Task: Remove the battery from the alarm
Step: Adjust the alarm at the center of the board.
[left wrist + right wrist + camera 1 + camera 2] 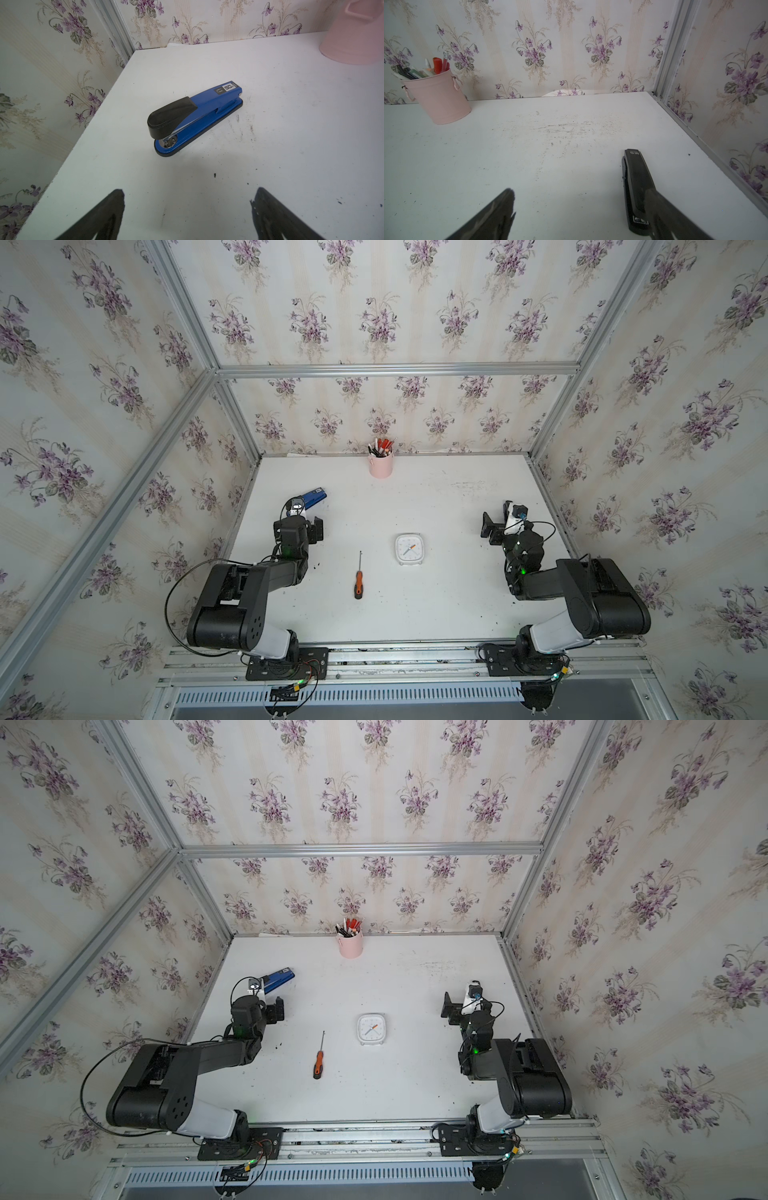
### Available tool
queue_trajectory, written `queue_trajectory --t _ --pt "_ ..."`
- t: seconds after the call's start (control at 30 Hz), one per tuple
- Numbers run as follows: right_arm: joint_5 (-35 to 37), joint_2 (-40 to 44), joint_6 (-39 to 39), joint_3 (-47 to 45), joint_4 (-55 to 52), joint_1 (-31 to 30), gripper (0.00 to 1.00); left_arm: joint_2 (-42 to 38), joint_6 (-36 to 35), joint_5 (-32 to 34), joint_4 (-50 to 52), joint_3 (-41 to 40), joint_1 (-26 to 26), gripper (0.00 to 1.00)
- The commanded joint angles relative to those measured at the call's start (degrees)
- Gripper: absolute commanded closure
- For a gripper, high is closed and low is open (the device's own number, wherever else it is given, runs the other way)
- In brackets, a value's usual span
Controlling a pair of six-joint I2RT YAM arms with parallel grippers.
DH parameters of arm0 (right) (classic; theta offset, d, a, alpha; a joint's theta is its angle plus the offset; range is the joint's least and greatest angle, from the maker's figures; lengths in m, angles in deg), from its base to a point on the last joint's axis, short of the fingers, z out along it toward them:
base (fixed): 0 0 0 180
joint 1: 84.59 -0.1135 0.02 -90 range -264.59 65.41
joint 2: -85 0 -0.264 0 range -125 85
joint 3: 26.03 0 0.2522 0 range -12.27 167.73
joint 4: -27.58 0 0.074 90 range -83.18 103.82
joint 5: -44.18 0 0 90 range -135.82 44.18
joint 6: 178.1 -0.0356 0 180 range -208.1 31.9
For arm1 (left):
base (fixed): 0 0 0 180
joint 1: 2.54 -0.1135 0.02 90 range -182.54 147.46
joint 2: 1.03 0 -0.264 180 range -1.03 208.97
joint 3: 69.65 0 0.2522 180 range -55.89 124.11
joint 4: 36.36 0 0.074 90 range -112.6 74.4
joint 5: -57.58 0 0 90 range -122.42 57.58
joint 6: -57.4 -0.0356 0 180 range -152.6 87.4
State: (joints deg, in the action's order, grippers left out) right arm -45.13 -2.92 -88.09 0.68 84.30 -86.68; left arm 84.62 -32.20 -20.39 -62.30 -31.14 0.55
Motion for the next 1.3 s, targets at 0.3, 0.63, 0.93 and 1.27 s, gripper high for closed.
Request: queue_trajectory --t 0.3,0.63,0.93,1.27 --pt "3.4 7.2 0.2 4.4 -11.3 -1.1 0.0 -8.2 -2.9 -0.7 25.1 13.5 2.7 0.0" --pt "0.4 13.2 -17.1 34.0 -72.9 -3.1 0.0 0.3 30.0 -1.0 96.8 59.3 27.6 0.0" --pt "-6.9 7.9 -28.0 41.7 -84.7 -8.8 0.01 23.0 48.1 -11.4 111.3 81.8 39.9 0.0" --pt "-34.6 -0.4 -30.8 40.0 -81.2 -10.3 0.04 25.7 54.7 -16.8 100.8 74.1 38.9 0.0"
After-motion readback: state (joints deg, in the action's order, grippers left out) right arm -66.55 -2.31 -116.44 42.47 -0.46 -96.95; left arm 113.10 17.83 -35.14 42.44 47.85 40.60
